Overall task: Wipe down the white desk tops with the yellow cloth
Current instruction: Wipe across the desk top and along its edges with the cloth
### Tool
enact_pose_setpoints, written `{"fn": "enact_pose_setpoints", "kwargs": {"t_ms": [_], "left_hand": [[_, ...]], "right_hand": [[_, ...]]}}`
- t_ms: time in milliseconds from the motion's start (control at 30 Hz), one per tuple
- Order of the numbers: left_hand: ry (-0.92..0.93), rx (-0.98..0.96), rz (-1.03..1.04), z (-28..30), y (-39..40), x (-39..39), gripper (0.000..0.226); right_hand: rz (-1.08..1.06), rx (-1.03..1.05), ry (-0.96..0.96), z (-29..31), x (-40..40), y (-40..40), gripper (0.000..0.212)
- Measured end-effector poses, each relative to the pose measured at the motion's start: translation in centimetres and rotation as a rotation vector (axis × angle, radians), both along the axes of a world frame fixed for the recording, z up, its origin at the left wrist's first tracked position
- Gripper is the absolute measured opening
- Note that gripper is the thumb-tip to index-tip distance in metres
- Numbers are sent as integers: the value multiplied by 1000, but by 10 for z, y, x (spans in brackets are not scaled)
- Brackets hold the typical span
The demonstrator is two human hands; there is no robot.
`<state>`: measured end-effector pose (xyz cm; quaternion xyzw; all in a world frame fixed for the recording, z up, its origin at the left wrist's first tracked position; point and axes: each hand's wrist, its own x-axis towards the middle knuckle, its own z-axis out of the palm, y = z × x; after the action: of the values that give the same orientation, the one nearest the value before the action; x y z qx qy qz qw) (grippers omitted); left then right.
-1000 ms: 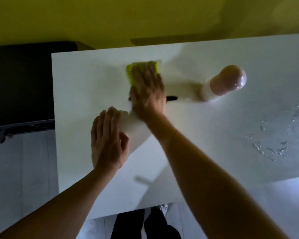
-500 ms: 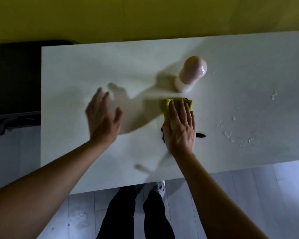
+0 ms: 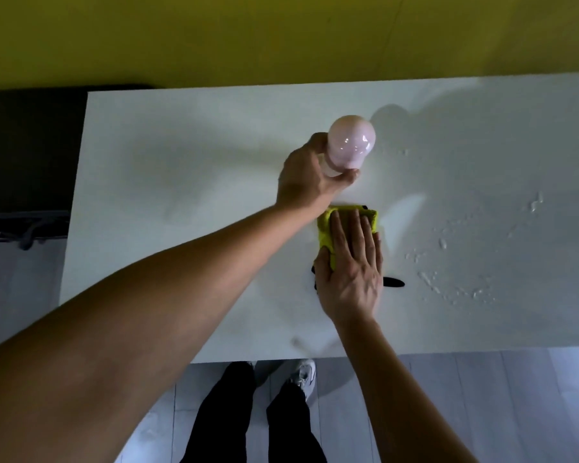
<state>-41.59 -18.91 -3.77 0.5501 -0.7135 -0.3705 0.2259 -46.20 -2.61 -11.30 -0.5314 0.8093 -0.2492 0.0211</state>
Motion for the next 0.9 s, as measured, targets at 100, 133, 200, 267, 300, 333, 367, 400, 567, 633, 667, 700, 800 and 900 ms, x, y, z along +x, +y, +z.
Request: {"fn": "enact_pose_setpoints", "kwargs": {"t_ms": [100,133,200,267,300,333,367,400,567,633,667,700,800,900], "left_hand": [[-18,-84,87,-4,4,29,58],[-13,-112,126,-6,5,42,59],[10,-132,206,-11,6,73,60],[30,-123,305,-15,7,103,63],[36,-117,356,-16,6,118,64],[38,-114,405,-17,3,131,65],[32,-118,451,-18,0,143,64],[21,-131,489,-18,-4,155,64],[-64,-152,507,-21,-35,186,67],[-64,-103,553,-25,-29,188,73],[-87,-110,576,-31,-17,185,72],[-144,-157,556,-38,2,181,64],[-311,-340,233,-61,65,161,37],[-393,-447,25,-77,56,156,49]], "right_hand": [[0,6,-6,0,1,0,57],[-3,6,-3,0,1,0,57],[-13,-2,5,-1,1,1,58],[-12,-4,9,-2,1,-1,58],[-15,-2,11,-3,2,-1,59],[-22,-2,16,-3,2,-1,59],[-28,-5,20,-3,3,-1,58],[-28,-8,21,-3,3,-1,58],[-29,-9,11,-3,5,-2,57],[-1,-8,13,-3,3,-2,57],[36,-11,11,-3,-1,-3,56],[74,-8,11,-3,-9,-7,56],[-18,3,43,-4,-41,-41,55],[-287,75,-5,4,-64,-89,57]]}}
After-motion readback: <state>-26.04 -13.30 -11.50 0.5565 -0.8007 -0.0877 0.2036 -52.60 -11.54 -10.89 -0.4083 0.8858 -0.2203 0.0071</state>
